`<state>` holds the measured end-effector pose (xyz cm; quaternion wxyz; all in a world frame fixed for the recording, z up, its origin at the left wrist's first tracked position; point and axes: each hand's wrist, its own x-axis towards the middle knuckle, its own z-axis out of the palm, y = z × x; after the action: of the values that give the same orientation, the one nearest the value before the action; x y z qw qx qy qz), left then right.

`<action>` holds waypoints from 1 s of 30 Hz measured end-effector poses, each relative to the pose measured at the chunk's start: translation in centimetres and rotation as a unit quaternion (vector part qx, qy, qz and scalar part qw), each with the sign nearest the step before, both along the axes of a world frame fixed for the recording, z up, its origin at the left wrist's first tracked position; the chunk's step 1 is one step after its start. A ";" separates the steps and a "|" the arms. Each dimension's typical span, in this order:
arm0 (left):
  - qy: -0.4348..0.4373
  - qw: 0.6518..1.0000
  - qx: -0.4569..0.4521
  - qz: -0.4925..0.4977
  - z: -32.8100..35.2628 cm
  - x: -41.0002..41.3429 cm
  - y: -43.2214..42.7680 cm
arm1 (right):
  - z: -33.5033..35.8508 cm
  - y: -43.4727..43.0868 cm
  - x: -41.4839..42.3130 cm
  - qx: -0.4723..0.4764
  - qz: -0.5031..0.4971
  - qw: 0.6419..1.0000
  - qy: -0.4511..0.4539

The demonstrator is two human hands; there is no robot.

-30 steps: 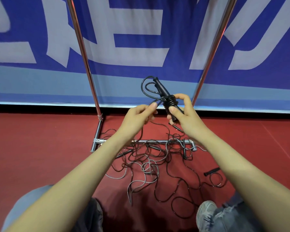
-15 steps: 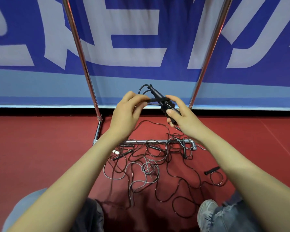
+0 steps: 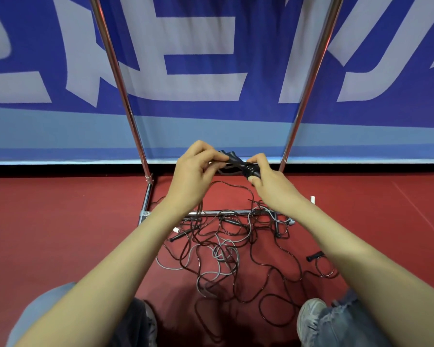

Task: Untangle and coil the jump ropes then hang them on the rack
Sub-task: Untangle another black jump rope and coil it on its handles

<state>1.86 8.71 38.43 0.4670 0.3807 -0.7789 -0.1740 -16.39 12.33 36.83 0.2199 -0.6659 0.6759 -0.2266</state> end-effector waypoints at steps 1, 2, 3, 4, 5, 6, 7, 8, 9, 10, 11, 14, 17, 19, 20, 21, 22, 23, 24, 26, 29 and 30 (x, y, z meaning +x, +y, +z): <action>-0.008 1.000 -0.008 -0.007 -0.2 -0.1 0.0 | 0.0 0.0 0.0 -0.002 -0.004 1.000 0.006; -0.007 1.000 -0.004 -0.013 -0.3 -0.2 0.2 | 0.0 -0.2 -0.2 -0.001 -0.011 1.000 -0.002; 0.003 1.000 0.016 -0.015 -0.4 -0.3 0.5 | 0.1 -0.4 -0.3 0.000 -0.020 0.999 -0.028; 0.018 0.998 0.052 -0.010 -0.4 -0.5 0.7 | 0.2 -0.5 -0.5 -0.003 -0.031 0.997 -0.065; 0.035 0.994 0.099 0.004 -0.4 -0.6 0.9 | 0.2 -0.7 -0.7 -0.011 -0.040 0.993 -0.107; 0.058 0.986 0.158 0.017 -0.5 -0.7 0.9 | 0.3 -0.8 -0.8 -0.018 -0.043 0.987 -0.155; 0.090 0.970 0.224 0.021 -0.6 -0.7 0.8 | 0.4 -0.8 -0.8 -0.020 -0.035 0.978 -0.206; 0.131 0.949 0.287 0.013 -0.6 -0.6 0.7 | 0.4 -0.8 -0.7 -0.018 -0.022 0.966 -0.257; 0.172 0.926 0.336 0.002 -0.6 -0.6 0.5 | 0.5 -0.7 -0.5 -0.014 -0.011 0.951 -0.309; 0.205 0.907 0.367 -0.004 -0.7 -0.6 0.3 | 0.6 -0.6 -0.3 -0.009 -0.004 0.932 -0.361; 0.224 0.895 0.386 -0.005 -0.7 -0.6 0.1 | 0.8 -0.5 -0.1 -0.003 0.002 0.910 -0.414; 0.255 0.866 0.429 -0.041 -0.8 -0.7 -0.1 | 1.3 -0.1 0.4 0.020 0.033 0.833 -0.551; 0.283 0.808 0.506 -0.108 -0.6 -0.4 -0.3 | 1.3 0.1 0.6 0.055 0.059 0.783 -0.617; 0.270 0.801 0.515 -0.140 -0.4 -0.2 -0.6 | 1.1 0.1 0.7 0.074 0.070 0.761 -0.641; 0.254 0.811 0.506 -0.148 -0.4 -0.1 -0.6 | 1.0 0.1 0.7 0.079 0.072 0.756 -0.646; 0.236 0.823 0.494 -0.153 -0.5 -0.1 -0.6 | 0.9 0.1 0.7 0.080 0.073 0.755 -0.646; 0.221 0.832 0.485 -0.154 -0.5 -0.2 -0.4 | 0.8 0.1 0.7 0.079 0.073 0.757 -0.645; 0.215 0.840 0.476 -0.146 -0.7 -0.2 -0.3 | 0.8 0.0 0.7 0.077 0.072 0.760 -0.642; 0.217 0.848 0.466 -0.131 -0.8 -0.4 -0.1 | 0.7 0.0 0.8 0.076 0.071 0.764 -0.637; 0.233 0.858 0.448 -0.094 -1.0 -0.8 0.0 | 0.6 0.0 0.9 0.073 0.071 0.774 -0.625; 0.254 0.862 0.430 -0.083 -1.2 -1.2 0.0 | 0.5 0.0 1.2 0.064 0.071 0.787 -0.609; 0.253 0.861 0.432 -0.086 -1.3 -1.3 0.0 | 0.6 0.0 1.2 0.062 0.075 0.793 -0.602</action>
<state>0.55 8.75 37.16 0.4196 0.4185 -0.5107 -0.6229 -15.23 12.34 37.43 0.6392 -0.4284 0.3675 -0.5223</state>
